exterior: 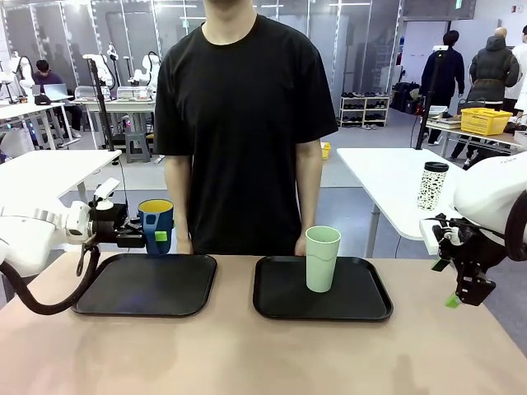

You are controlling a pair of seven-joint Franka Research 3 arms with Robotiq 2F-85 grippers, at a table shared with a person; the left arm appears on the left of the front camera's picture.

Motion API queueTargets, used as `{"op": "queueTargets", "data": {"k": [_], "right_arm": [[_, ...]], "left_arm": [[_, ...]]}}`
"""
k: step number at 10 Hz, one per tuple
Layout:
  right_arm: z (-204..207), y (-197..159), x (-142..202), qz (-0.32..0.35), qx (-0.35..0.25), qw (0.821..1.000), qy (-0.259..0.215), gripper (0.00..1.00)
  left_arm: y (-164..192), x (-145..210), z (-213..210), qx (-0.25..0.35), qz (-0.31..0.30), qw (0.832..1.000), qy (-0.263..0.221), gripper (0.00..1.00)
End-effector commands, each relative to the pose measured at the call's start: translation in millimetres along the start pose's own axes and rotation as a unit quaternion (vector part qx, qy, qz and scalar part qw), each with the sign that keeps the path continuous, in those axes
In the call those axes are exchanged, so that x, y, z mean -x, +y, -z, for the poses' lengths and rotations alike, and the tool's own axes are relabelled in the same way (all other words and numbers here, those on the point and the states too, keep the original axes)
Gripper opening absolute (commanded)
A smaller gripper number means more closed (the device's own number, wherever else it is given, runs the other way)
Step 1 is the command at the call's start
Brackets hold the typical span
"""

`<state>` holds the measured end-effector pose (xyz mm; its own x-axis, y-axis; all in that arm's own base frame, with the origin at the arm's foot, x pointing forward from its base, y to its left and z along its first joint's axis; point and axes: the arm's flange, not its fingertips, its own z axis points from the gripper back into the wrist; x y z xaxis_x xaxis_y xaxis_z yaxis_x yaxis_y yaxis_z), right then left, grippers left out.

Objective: Sort and store the cups by type.
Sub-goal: Pick up the Handle plastic cup and place it into the empty Flat Tray.

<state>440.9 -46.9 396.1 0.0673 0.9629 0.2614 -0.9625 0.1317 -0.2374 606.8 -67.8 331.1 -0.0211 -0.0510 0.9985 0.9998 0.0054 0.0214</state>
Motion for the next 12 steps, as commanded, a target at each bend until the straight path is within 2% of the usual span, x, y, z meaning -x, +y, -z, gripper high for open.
{"op": "queueTargets", "data": {"k": [1,2,3,4,7,12], "right_arm": [[0,2,0,0.004,0.005,1.0,0.006,1.0],[0,2,0,0.004,0.005,1.0,0.006,1.0],[0,2,0,0.004,0.005,1.0,0.006,1.0],[0,2,0,0.004,0.005,1.0,0.006,1.0],[0,2,0,0.004,0.005,1.0,0.006,1.0],[0,2,0,0.004,0.005,1.0,0.006,1.0]], "left_arm": [[-5,-2,2,0.001,0.006,1.0,-0.001,0.71],[0,0,0,0.0,0.0,1.0,0.0,0.71],[-1,4,-3,0.008,0.028,0.999,0.019,0.71],[3,3,-11,0.028,0.017,0.999,0.017,0.71],[22,0,-34,0.028,0.027,0.999,0.012,0.71],[71,35,-68,0.017,0.027,0.999,-0.01,0.71]]}}
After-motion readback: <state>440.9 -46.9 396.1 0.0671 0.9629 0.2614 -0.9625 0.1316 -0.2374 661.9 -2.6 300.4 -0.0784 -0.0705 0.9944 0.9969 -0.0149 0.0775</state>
